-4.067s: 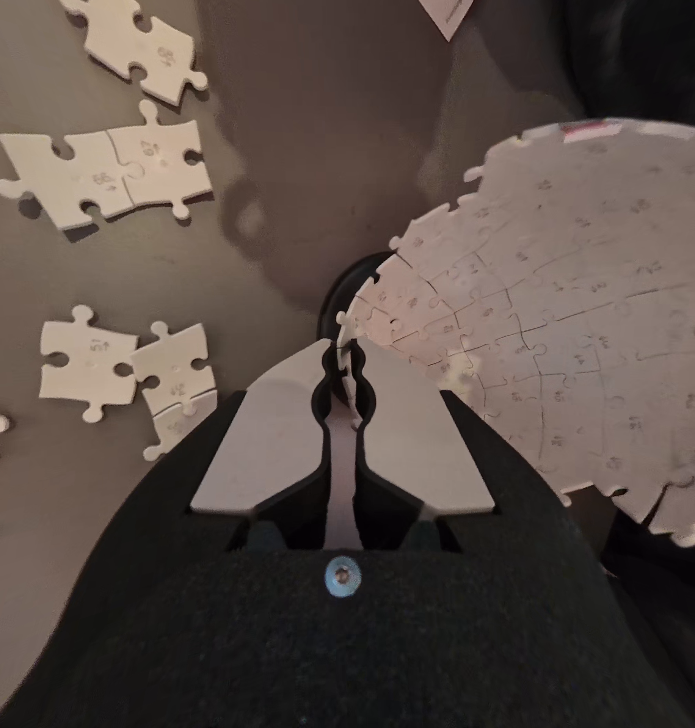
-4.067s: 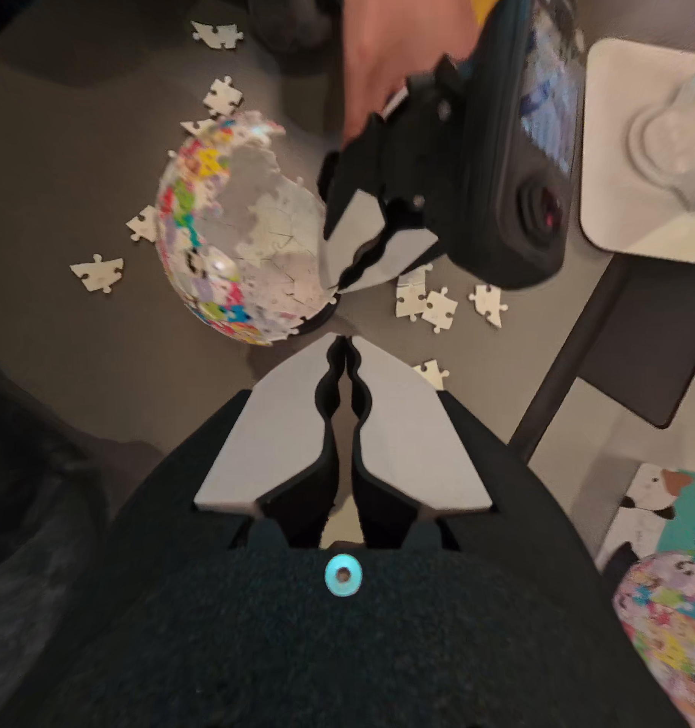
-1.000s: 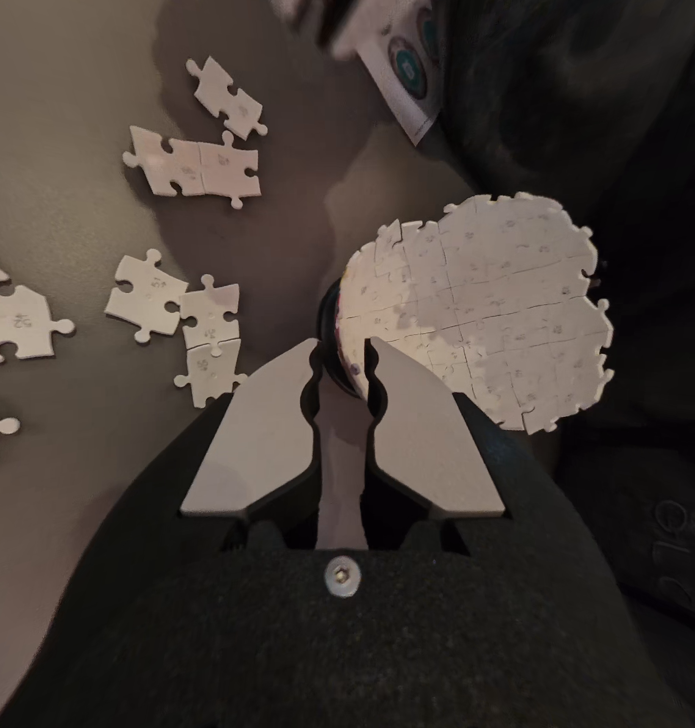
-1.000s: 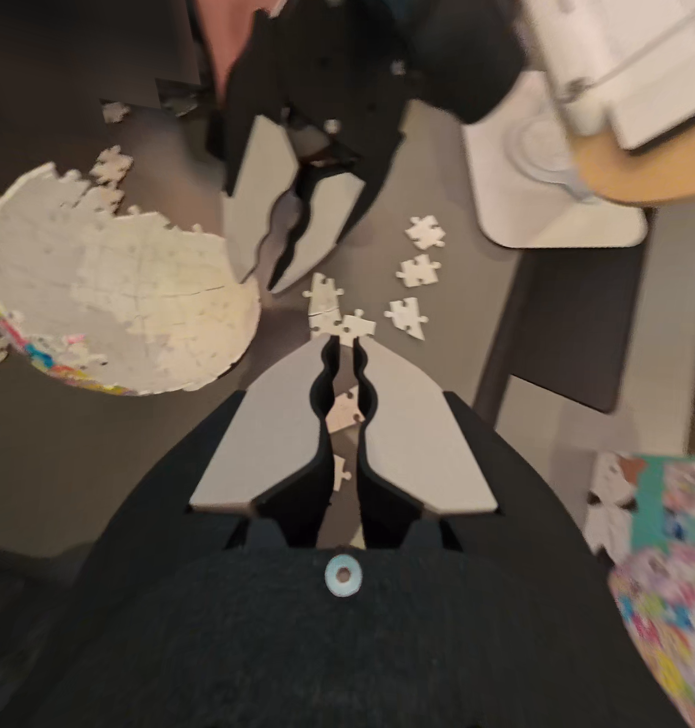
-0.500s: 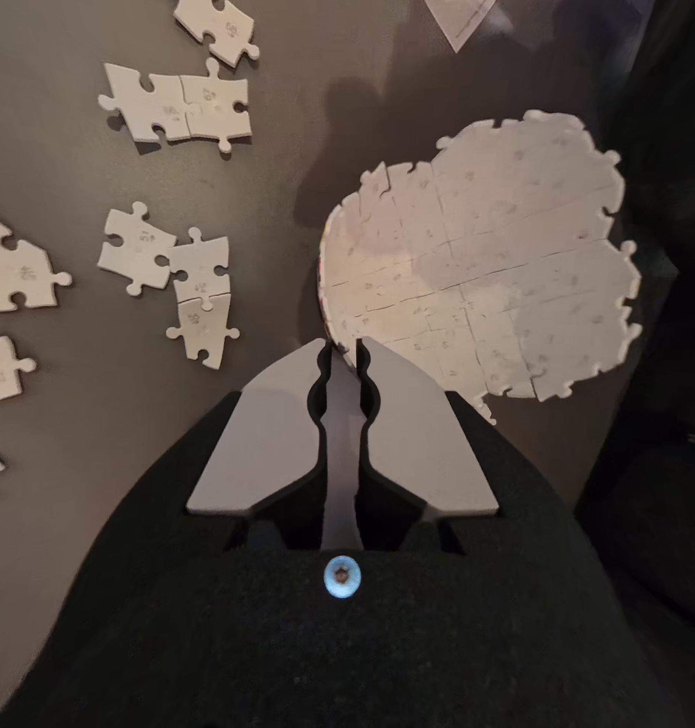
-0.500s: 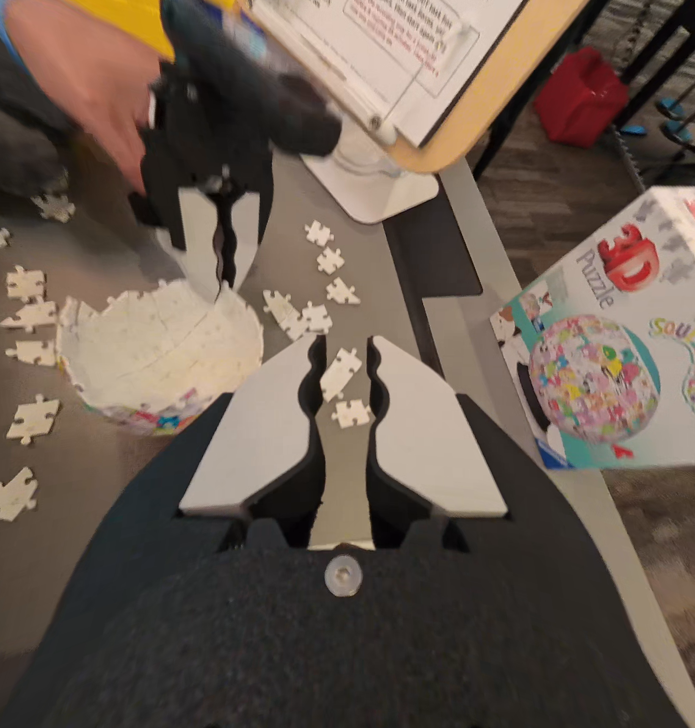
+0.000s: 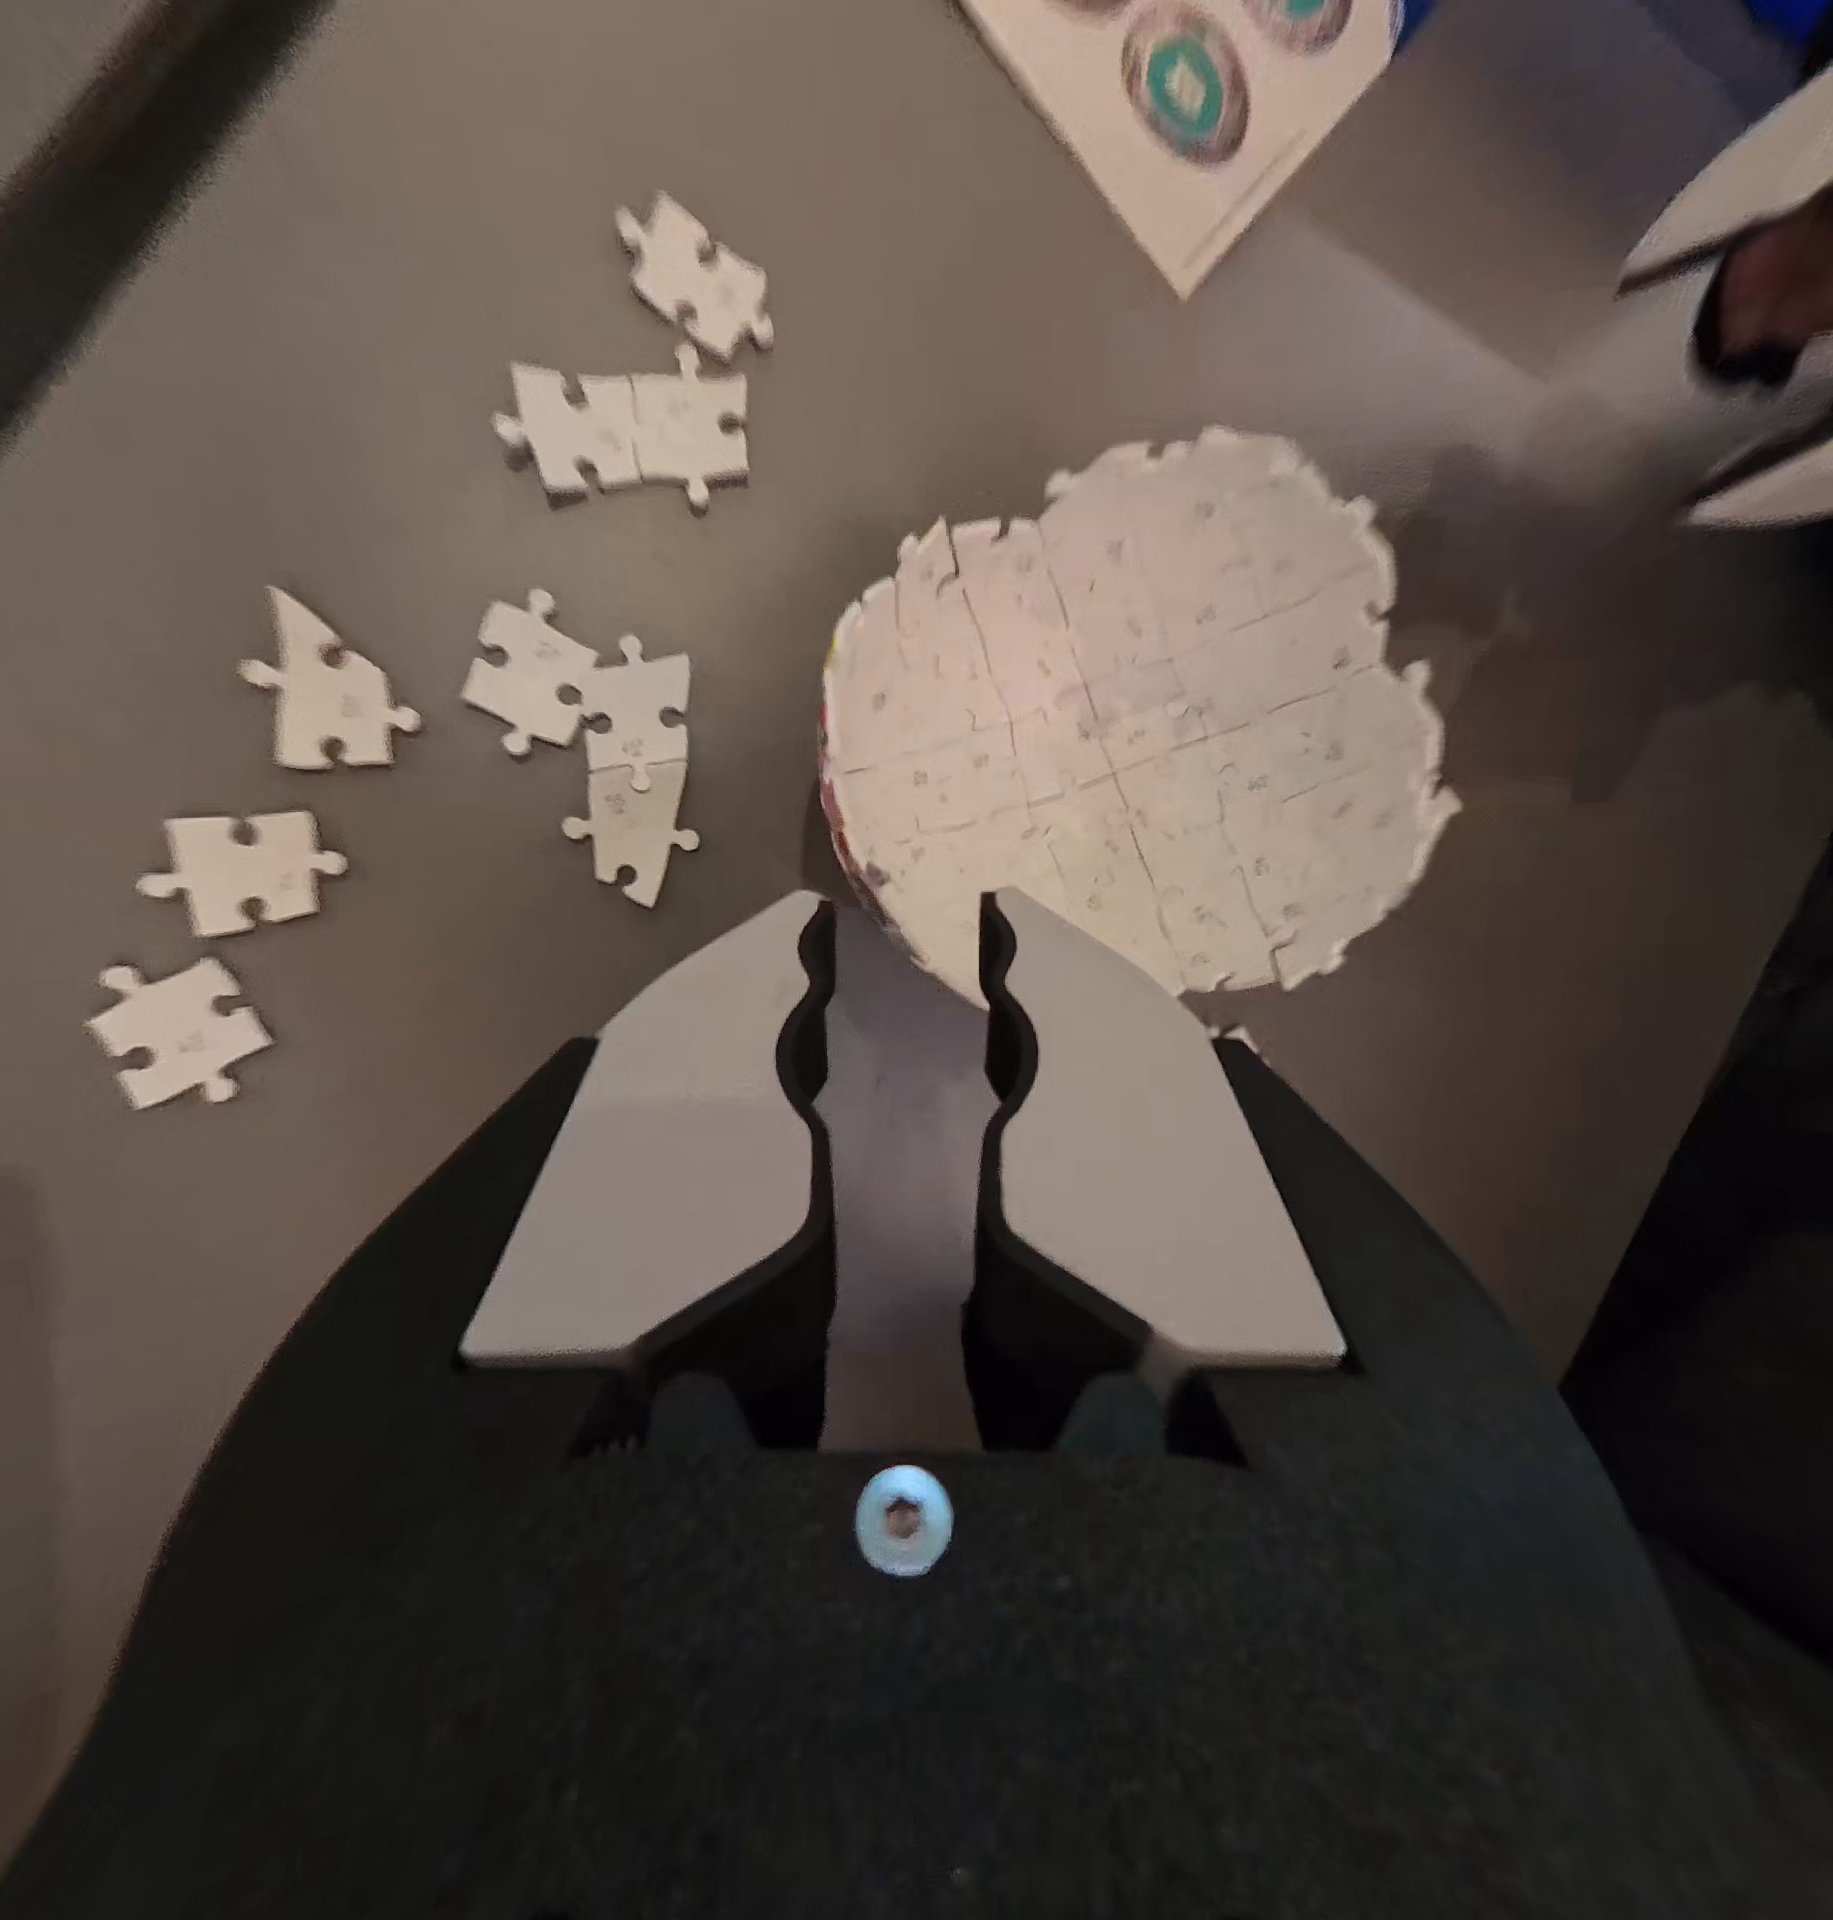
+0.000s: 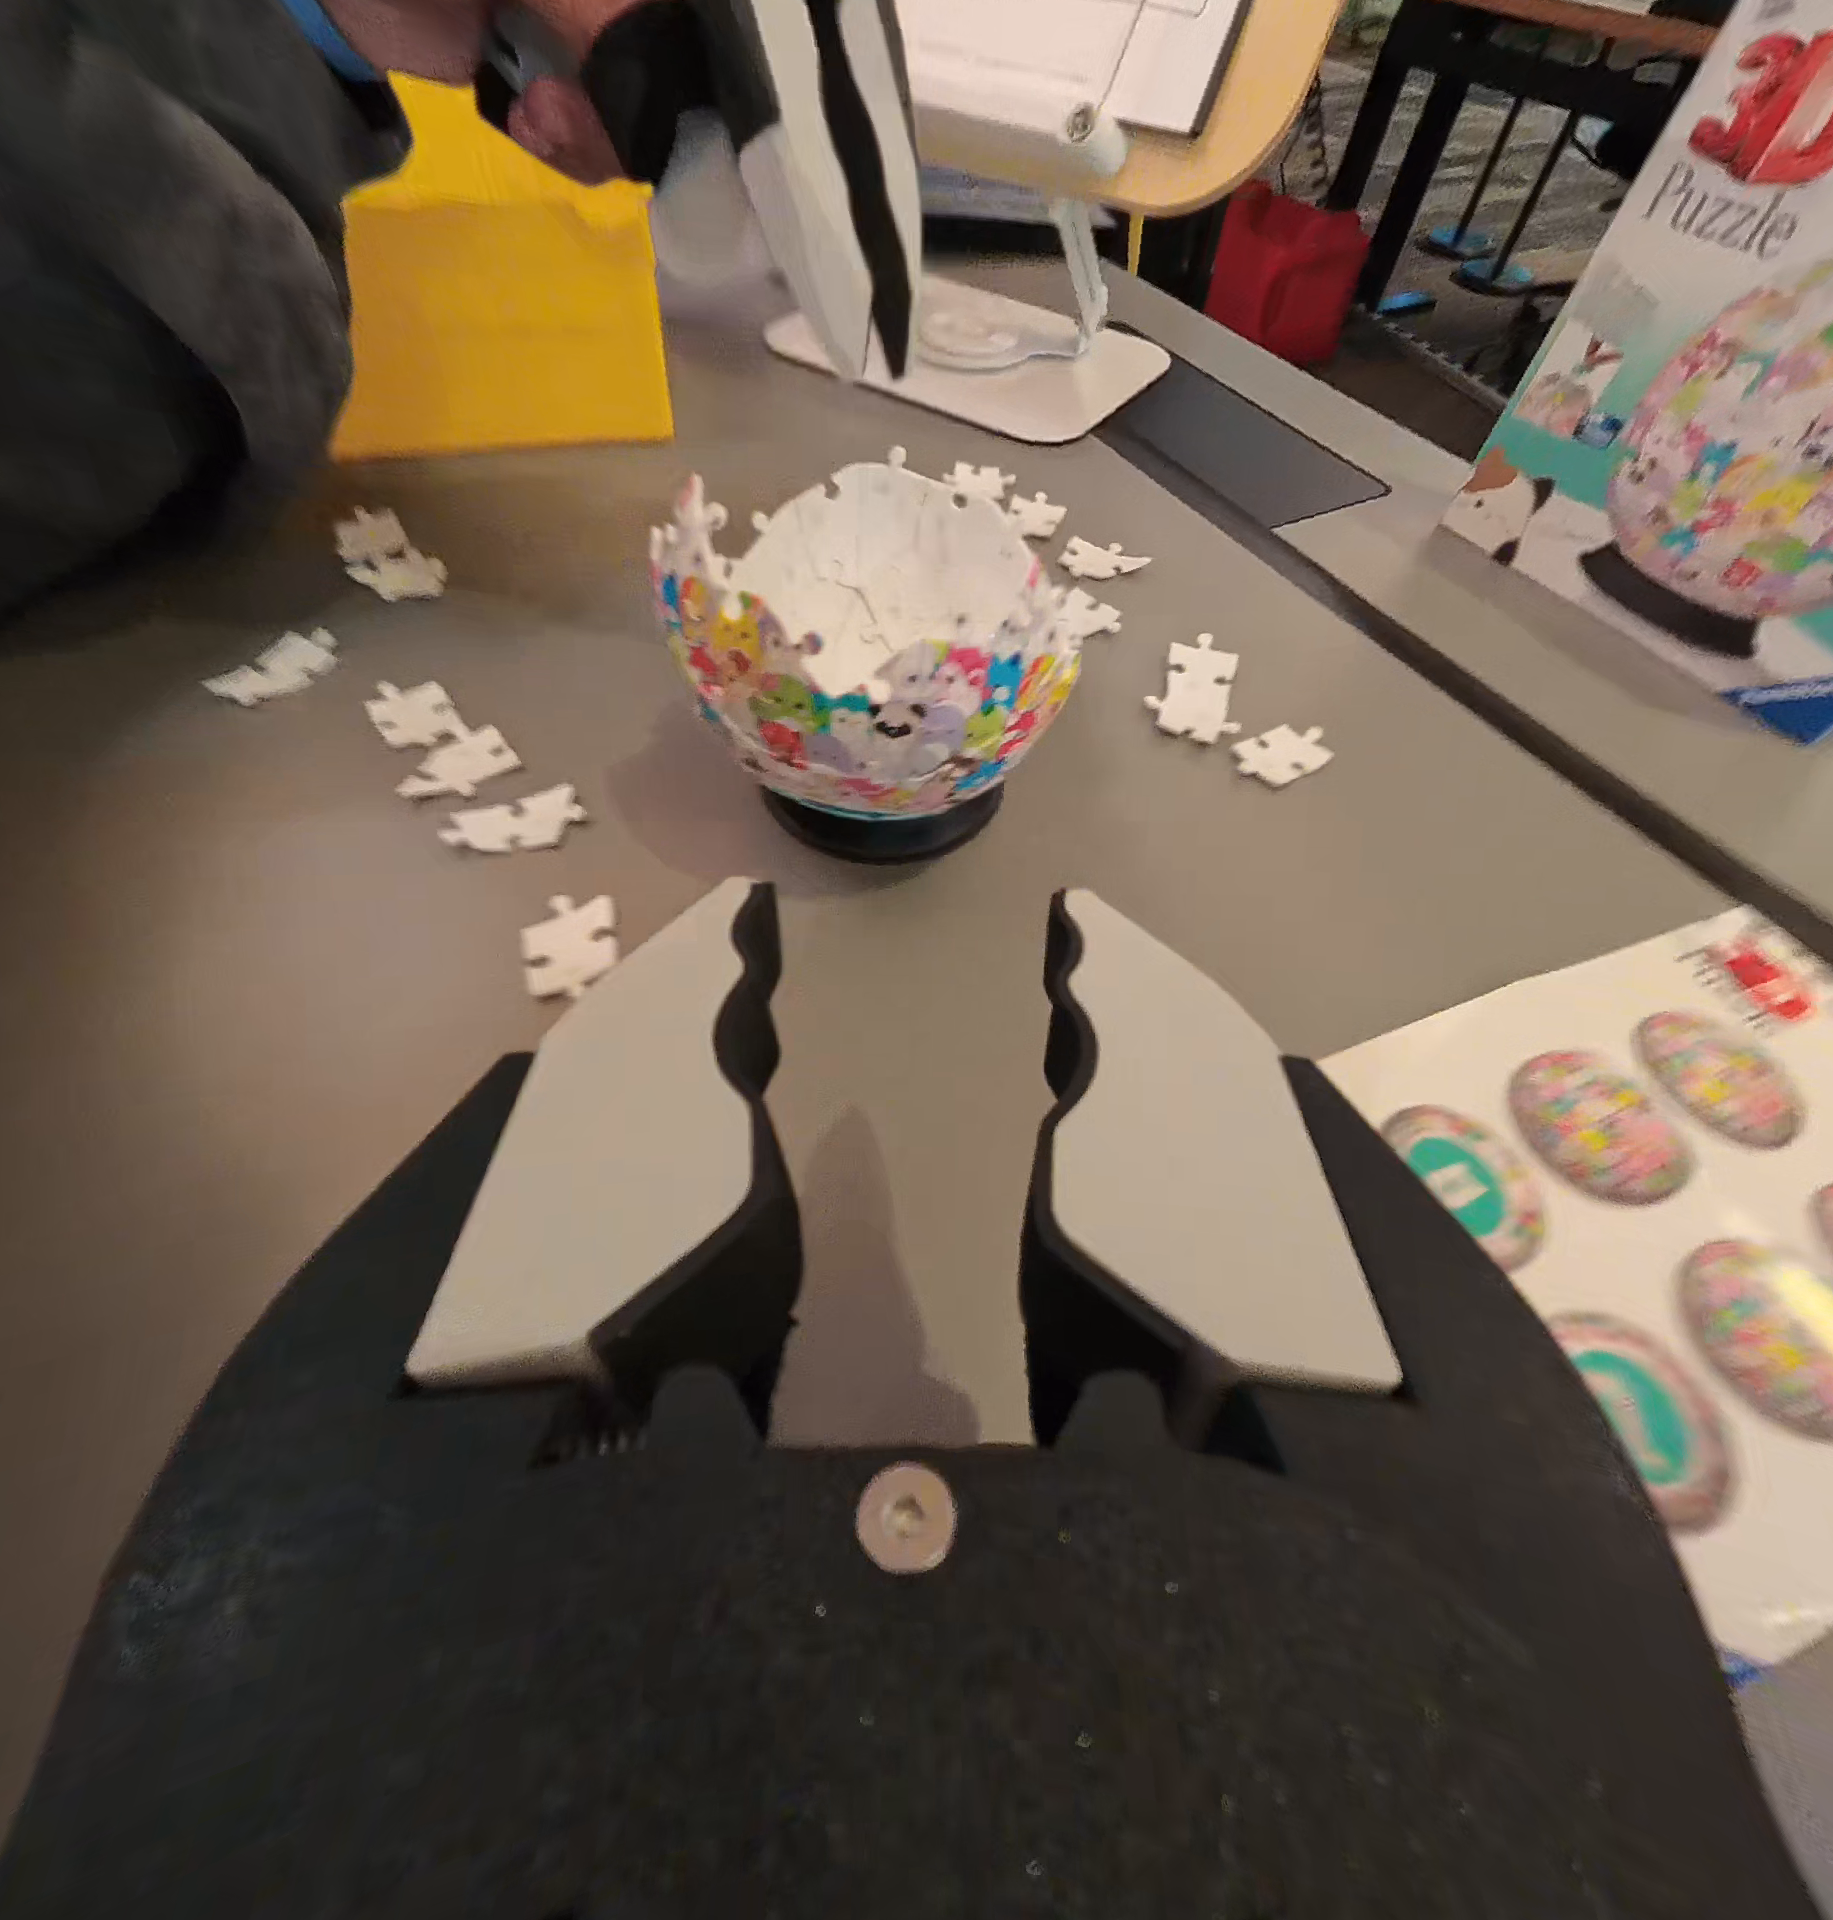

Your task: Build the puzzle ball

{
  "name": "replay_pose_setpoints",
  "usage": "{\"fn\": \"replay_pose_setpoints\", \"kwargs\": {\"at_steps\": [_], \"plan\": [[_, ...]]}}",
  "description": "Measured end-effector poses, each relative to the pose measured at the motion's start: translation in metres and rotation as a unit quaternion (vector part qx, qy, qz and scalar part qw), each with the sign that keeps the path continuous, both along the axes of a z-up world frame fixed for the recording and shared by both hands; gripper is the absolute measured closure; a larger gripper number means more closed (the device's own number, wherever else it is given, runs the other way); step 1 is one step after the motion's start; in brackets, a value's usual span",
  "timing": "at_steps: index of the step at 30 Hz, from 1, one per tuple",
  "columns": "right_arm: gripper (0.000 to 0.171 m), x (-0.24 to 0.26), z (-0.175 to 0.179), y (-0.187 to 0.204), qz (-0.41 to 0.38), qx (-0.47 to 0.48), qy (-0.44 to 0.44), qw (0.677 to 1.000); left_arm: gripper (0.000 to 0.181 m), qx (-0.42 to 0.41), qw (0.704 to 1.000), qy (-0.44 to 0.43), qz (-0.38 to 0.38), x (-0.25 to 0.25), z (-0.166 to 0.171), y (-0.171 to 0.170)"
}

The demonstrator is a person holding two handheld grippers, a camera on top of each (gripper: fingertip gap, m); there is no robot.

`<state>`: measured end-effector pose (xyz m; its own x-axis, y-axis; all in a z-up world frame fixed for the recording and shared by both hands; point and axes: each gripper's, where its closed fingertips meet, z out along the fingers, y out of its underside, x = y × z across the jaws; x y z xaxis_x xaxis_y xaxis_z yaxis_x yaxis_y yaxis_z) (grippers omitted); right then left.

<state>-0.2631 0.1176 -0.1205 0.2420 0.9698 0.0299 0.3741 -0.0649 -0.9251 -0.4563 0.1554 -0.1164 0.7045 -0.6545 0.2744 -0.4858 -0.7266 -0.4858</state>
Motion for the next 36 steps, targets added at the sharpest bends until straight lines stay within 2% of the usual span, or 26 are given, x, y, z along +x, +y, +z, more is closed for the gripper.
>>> {"fn": "replay_pose_setpoints", "kwargs": {"at_steps": [3,6,9,13,15,18,20,24,27,31,36], "plan": [[0.111,0.007,-0.007,-0.012,-0.006,-0.004,0.021,1.0,0.151,0.045,0.998,-0.03,0.016,0.001,0.043,-0.006],[0.118,0.007,-0.013,-0.019,0.01,0.002,-0.004,1.0,0.145,0.088,0.996,-0.004,0.006,0.007,0.062,-0.02],[0.122,0.0,0.002,-0.012,0.02,0.01,-0.029,0.999,0.142,0.11,0.993,0.036,-0.01,0.014,0.051,-0.029],[0.122,-0.019,0.041,0.023,0.036,-0.001,-0.07,0.997,0.134,0.095,0.995,0.028,-0.027,0.021,0.03,-0.026],[0.122,-0.036,0.055,0.038,0.052,-0.036,-0.088,0.994,0.13,0.096,0.995,0.012,-0.027,0.017,0.025,-0.02],[0.121,-0.06,0.043,0.025,0.106,-0.166,-0.148,0.969,0.134,0.067,0.997,-0.039,0.007,0.008,0.013,-0.01],[0.124,-0.073,0.029,0.016,0.111,-0.206,-0.149,0.961,0.135,0.042,0.997,-0.062,0.026,0.004,0.004,-0.007],[0.14,-0.082,0.016,0.027,0.037,-0.143,-0.121,0.982,0.14,0.033,0.995,-0.074,0.051,0.005,-0.012,0.002],[0.139,-0.079,0.007,0.047,-0.03,-0.1,-0.115,0.988,0.14,0.026,0.995,-0.059,0.069,0.006,-0.024,0.008],[0.139,-0.081,-0.011,0.042,-0.026,-0.11,-0.122,0.986,0.147,0.019,0.995,-0.06,0.076,0.011,-0.029,0.003],[0.138,-0.082,-0.022,0.051,-0.03,-0.111,-0.12,0.986,0.146,0.023,0.995,-0.062,0.078,0.016,-0.025,-0.011]]}}
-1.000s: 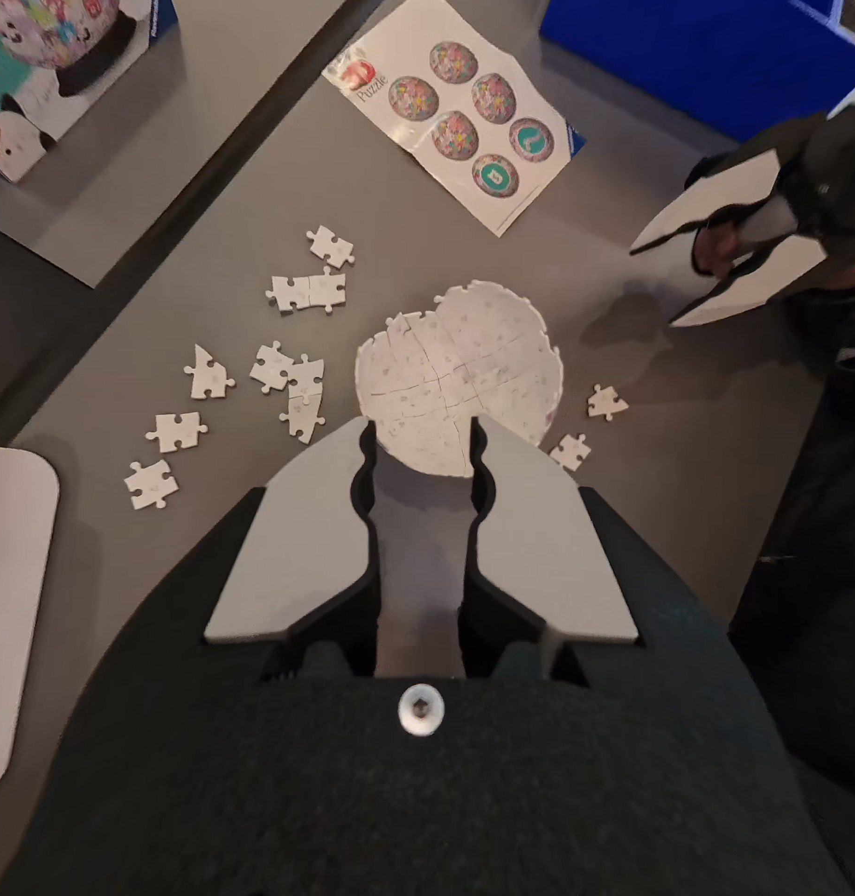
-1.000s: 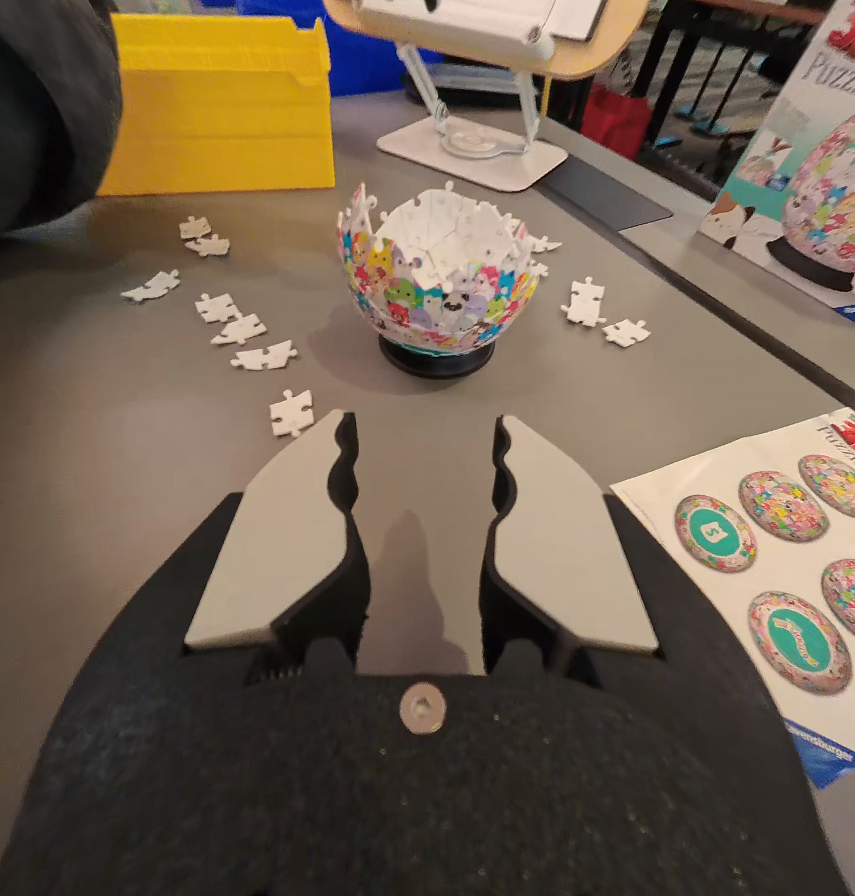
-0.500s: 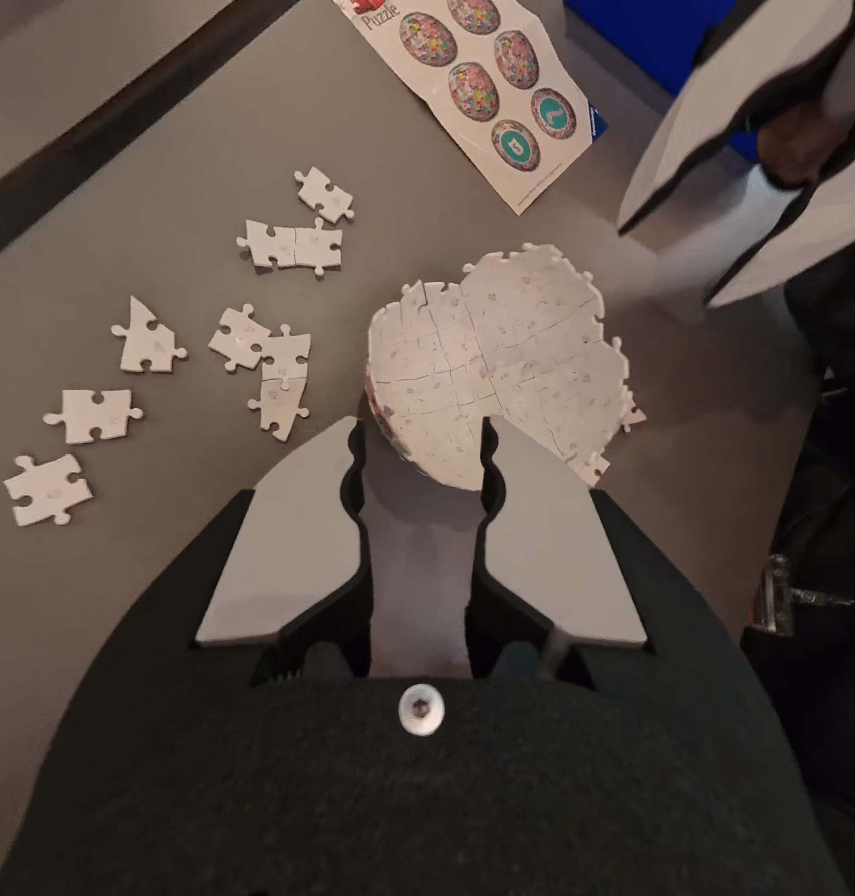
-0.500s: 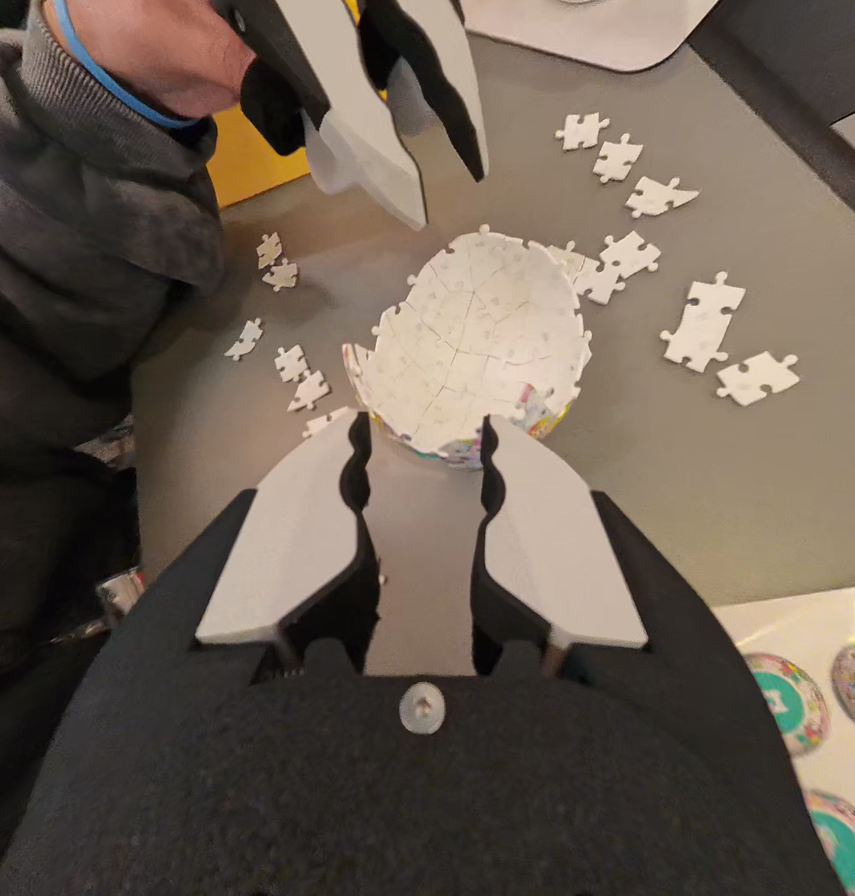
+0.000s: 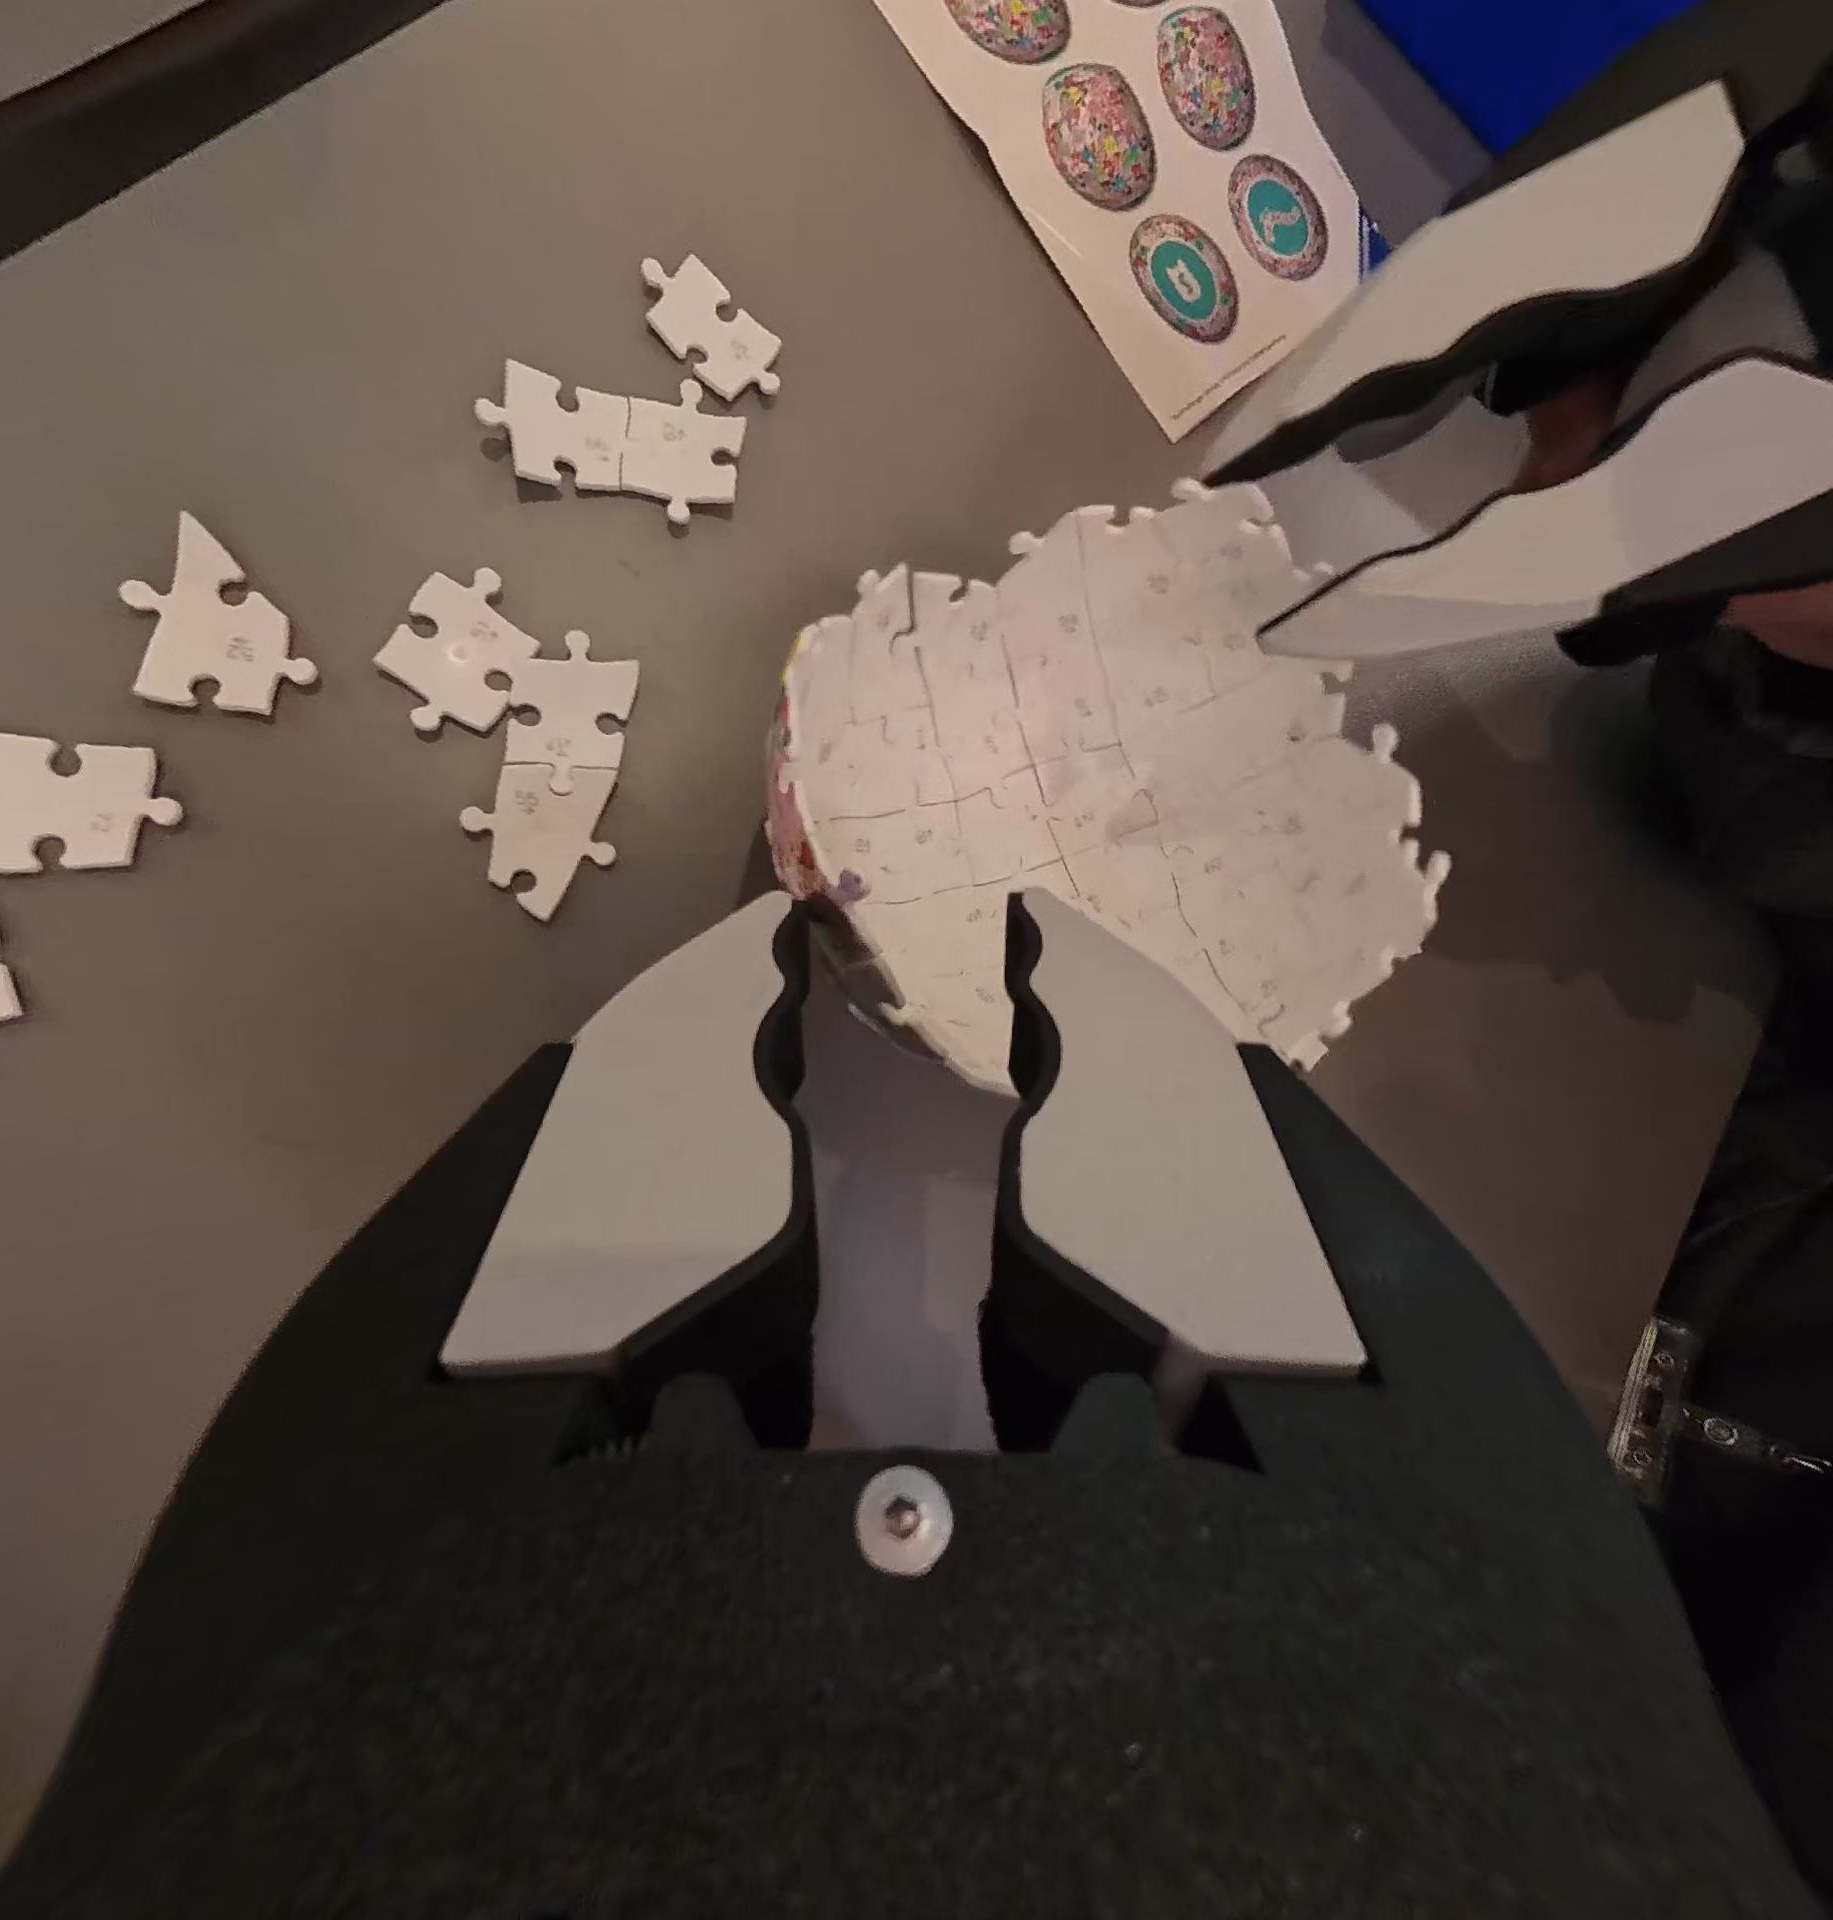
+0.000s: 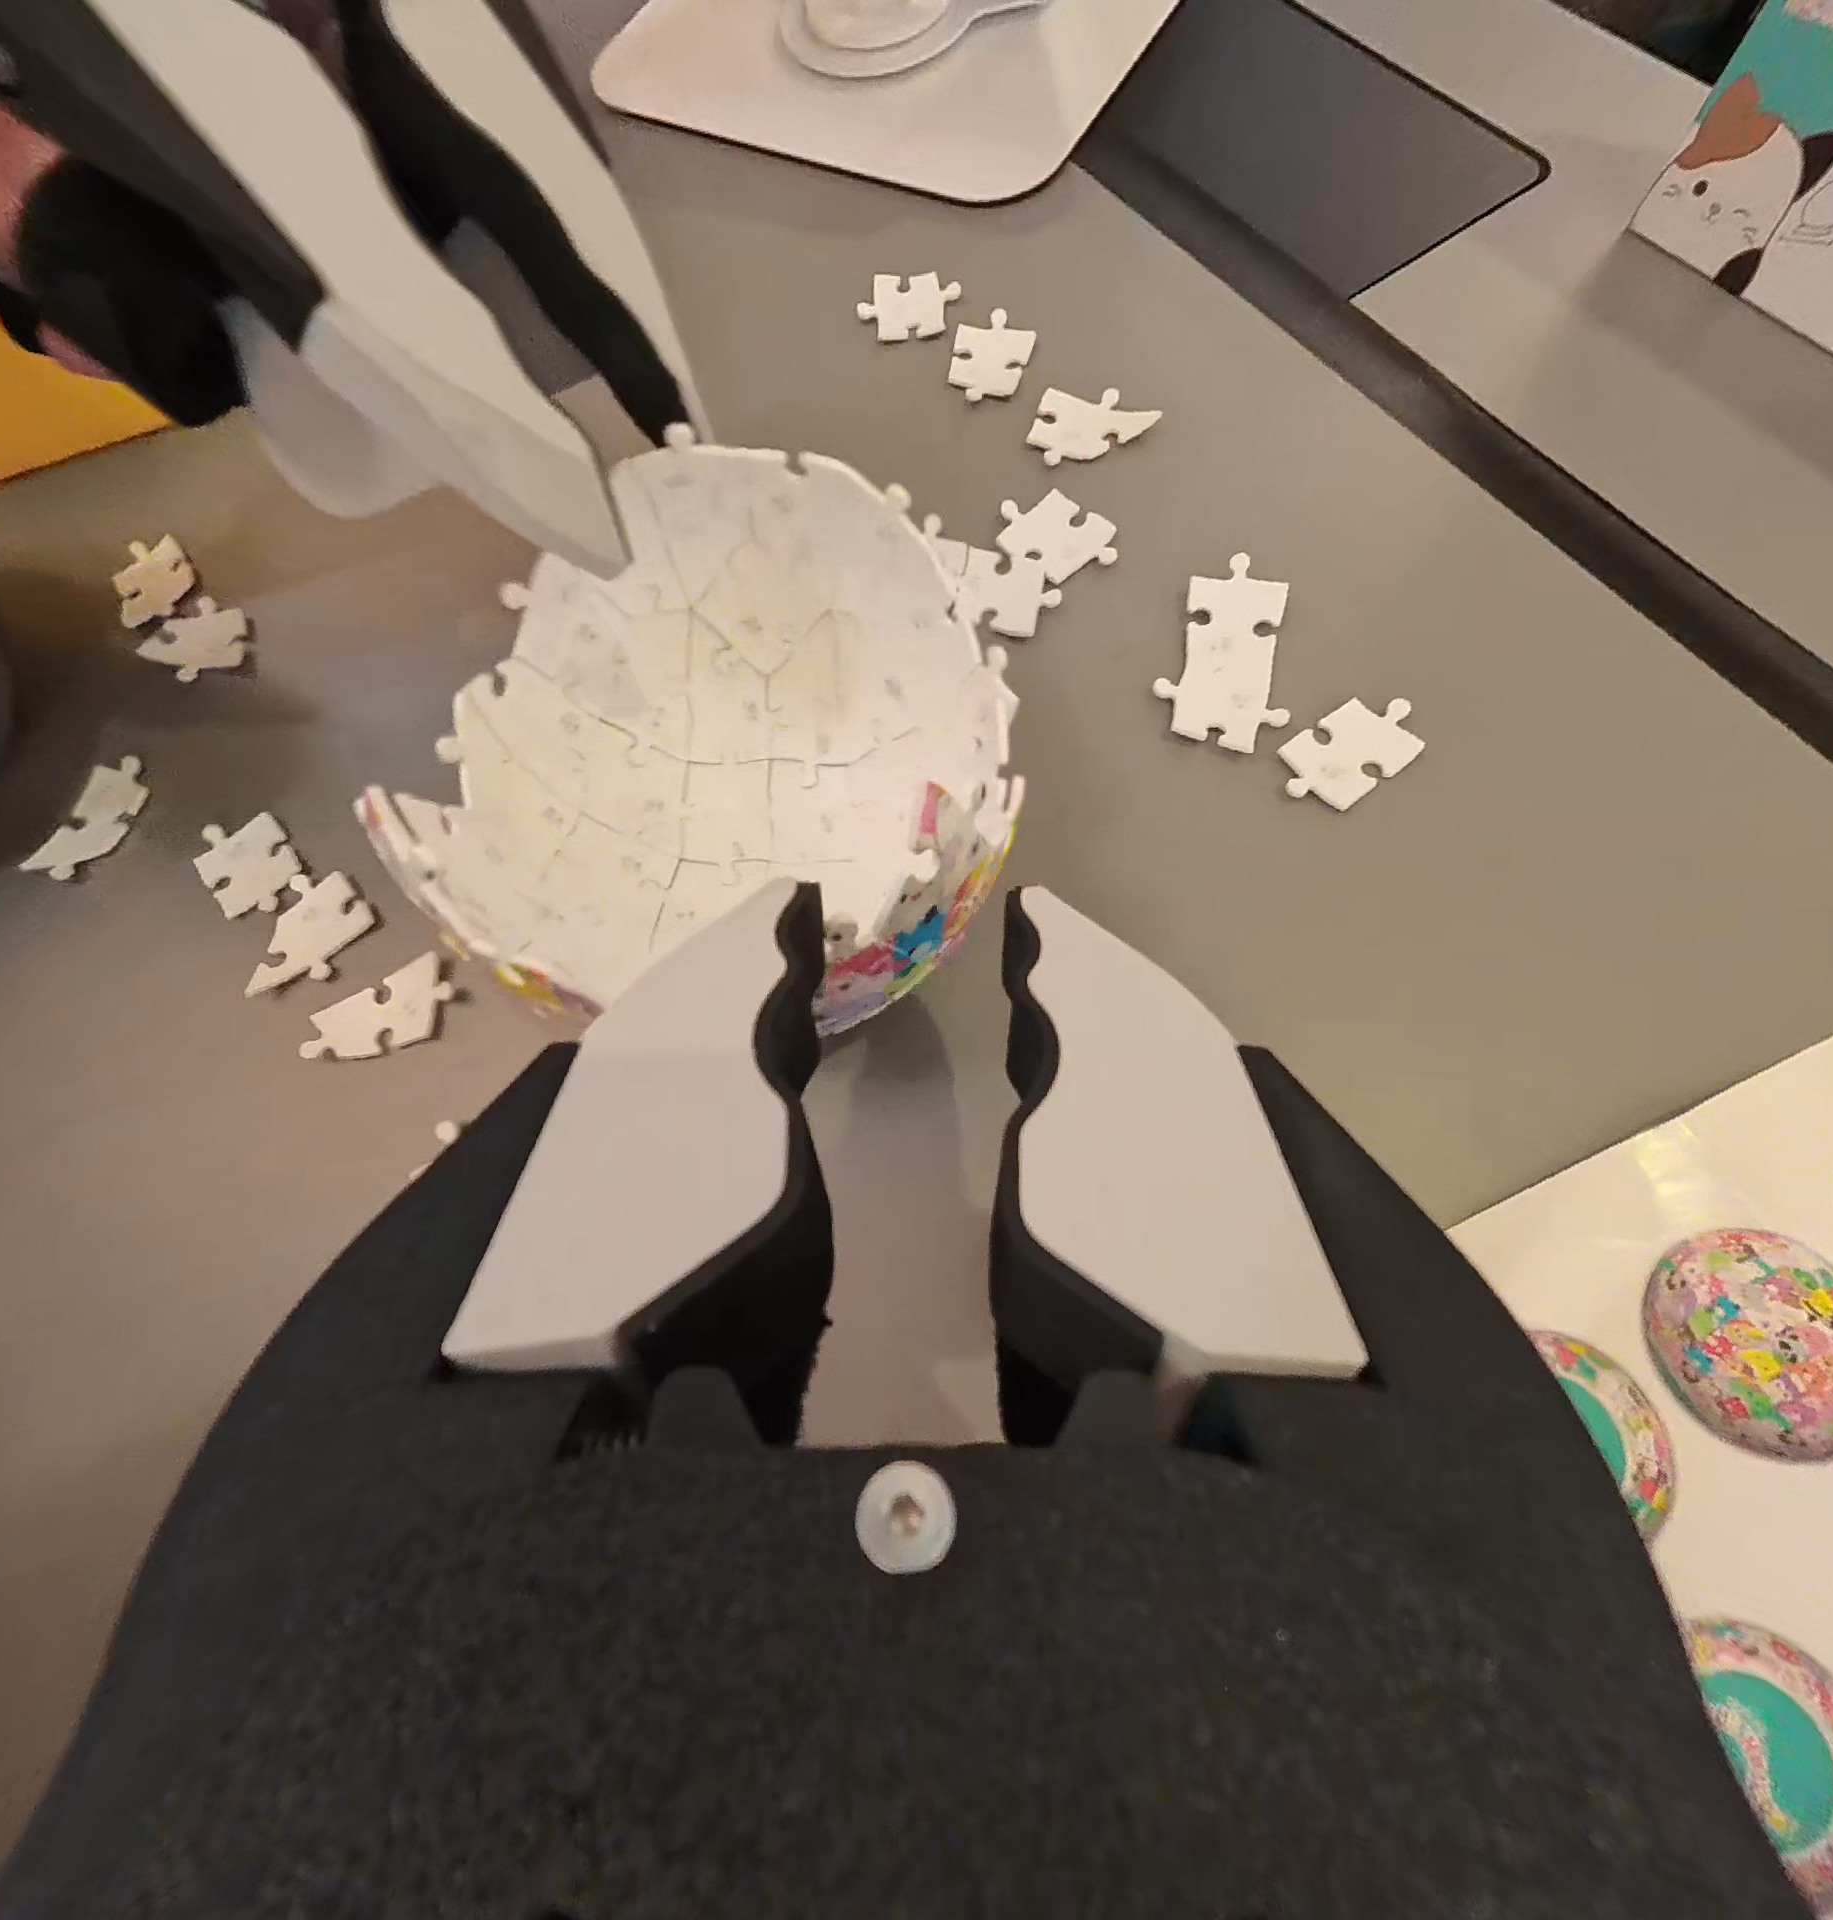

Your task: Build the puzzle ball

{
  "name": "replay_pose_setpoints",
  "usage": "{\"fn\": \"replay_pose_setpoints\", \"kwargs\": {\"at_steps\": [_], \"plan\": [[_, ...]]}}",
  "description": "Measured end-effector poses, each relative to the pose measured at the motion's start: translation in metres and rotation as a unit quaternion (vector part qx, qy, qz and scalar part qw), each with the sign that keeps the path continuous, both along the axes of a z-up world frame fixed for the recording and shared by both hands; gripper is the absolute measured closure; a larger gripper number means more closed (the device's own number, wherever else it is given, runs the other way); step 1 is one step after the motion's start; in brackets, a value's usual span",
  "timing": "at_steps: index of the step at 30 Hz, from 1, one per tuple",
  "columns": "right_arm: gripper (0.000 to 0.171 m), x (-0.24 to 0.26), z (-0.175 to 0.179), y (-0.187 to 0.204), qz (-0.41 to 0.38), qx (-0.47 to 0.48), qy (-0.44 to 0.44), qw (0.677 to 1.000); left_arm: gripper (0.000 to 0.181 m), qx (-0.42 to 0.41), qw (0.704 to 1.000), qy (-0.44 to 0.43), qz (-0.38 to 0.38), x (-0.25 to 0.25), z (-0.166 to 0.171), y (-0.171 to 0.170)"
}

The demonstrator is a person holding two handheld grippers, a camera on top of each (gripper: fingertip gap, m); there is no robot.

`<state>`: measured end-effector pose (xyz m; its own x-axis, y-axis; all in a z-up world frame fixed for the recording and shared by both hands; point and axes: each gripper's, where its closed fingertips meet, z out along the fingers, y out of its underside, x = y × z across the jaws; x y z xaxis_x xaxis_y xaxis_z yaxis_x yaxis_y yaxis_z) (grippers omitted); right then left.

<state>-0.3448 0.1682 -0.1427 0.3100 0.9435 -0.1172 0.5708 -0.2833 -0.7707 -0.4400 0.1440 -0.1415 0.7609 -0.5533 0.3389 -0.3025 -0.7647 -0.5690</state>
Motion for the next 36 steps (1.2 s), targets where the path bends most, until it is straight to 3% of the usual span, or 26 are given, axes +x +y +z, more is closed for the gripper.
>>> {"fn": "replay_pose_setpoints", "kwargs": {"at_steps": [8,13,16,19,22,25,27,30,36], "plan": [[0.138,-0.017,-0.006,0.011,0.051,0.002,0.015,0.999,0.146,0.013,1.0,0.008,0.008,0.003,0.008,-0.028],[0.137,-0.021,0.041,0.016,0.121,0.047,0.039,0.991,0.141,0.02,0.999,-0.025,0.006,-0.007,0.022,-0.025],[0.139,-0.028,0.071,0.021,0.214,0.086,-0.018,0.973,0.14,0.034,0.998,-0.045,0.011,-0.022,0.024,-0.007],[0.133,-0.038,0.051,0.023,0.319,0.056,-0.156,0.933,0.14,0.071,0.99,-0.122,0.015,-0.028,0.03,0.016],[0.142,-0.054,0.014,0.03,0.383,0.002,-0.225,0.896,0.14,0.102,0.974,-0.201,0.035,-0.033,0.028,0.034],[0.144,-0.061,-0.005,0.02,0.401,-0.095,-0.256,0.874,0.141,0.12,0.972,-0.193,0.057,-0.04,0.016,0.043],[0.144,-0.065,-0.015,0.019,0.409,-0.077,-0.266,0.869,0.142,0.134,0.975,-0.165,0.07,-0.045,0.012,0.045],[0.146,-0.065,-0.027,0.023,0.408,-0.038,-0.292,0.864,0.142,0.149,0.961,-0.217,0.089,-0.043,0.022,0.042],[0.157,-0.062,-0.038,0.022,0.413,-0.056,-0.334,0.845,0.142,0.134,0.964,-0.212,0.091,-0.045,0.016,0.034]]}}
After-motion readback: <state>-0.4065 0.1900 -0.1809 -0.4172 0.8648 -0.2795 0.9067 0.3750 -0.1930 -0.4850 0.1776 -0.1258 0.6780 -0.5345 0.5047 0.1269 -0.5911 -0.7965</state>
